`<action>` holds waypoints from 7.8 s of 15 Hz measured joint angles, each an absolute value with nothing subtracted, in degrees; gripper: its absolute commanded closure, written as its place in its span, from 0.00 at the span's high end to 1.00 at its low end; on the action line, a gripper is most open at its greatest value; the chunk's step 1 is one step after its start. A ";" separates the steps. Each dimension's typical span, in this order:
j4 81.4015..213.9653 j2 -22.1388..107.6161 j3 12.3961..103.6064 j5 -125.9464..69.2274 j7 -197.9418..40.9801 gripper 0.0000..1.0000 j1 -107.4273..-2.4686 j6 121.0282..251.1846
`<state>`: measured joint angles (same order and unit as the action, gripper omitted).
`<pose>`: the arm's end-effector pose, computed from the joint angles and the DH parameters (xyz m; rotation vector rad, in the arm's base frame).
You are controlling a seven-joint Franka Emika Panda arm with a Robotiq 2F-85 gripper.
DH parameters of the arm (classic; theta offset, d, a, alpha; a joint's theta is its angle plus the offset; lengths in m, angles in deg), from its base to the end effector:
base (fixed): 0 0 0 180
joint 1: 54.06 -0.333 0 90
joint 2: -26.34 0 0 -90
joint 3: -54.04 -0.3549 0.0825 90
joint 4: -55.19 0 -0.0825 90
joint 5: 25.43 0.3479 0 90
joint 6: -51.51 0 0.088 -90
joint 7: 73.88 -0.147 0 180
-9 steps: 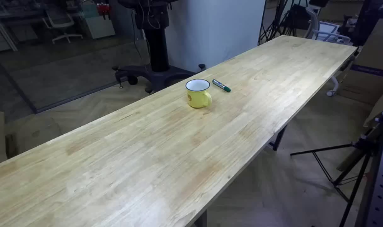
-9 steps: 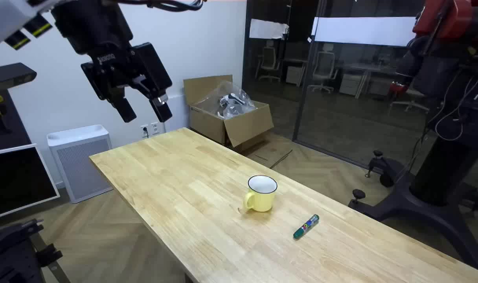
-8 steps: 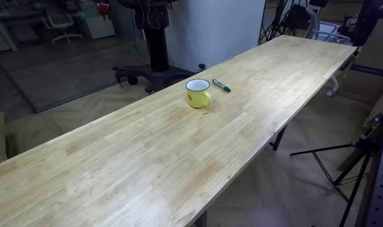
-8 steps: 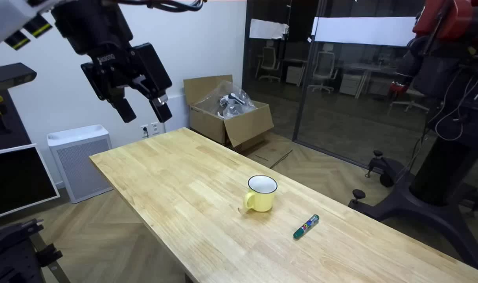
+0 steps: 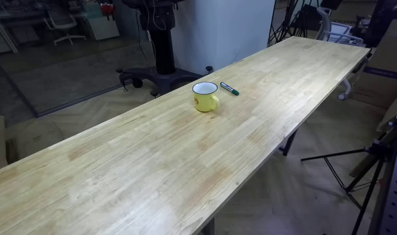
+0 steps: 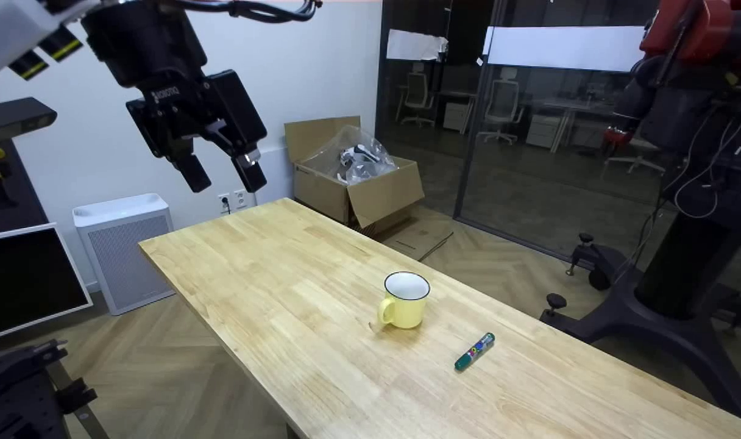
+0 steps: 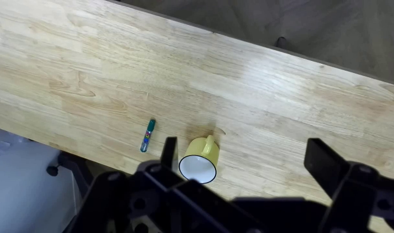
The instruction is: Pick up the pen from the table and put it in the yellow cup.
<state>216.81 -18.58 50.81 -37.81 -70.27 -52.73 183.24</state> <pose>0.2795 -0.0020 0.4420 2.8786 0.3006 0.3695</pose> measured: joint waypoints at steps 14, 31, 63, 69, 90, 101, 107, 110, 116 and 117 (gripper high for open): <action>214.30 -9.53 55.18 -40.57 -71.56 1.00 -40.62 200.56; 196.93 13.52 58.18 -36.96 -75.24 1.00 -39.78 196.49; 144.64 69.50 59.55 -22.30 -67.54 1.00 -41.47 185.84; 143.33 73.84 59.52 -22.31 -64.81 1.00 -40.05 186.09; 131.82 83.50 58.87 -25.23 -60.72 1.00 -39.29 182.64; 125.31 88.98 58.62 -24.54 -60.79 0.45 -38.26 178.40; 119.36 92.19 58.73 -24.55 -60.81 0.05 -38.04 175.10; 115.95 93.98 58.73 -24.55 -60.81 0.05 -37.78 172.50; 111.52 96.08 58.84 -24.84 -60.80 0.05 -37.51 169.70; 111.21 96.08 59.01 -25.05 -60.83 0.05 -37.65 169.76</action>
<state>111.21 96.08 59.01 -25.05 -60.83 -37.65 169.76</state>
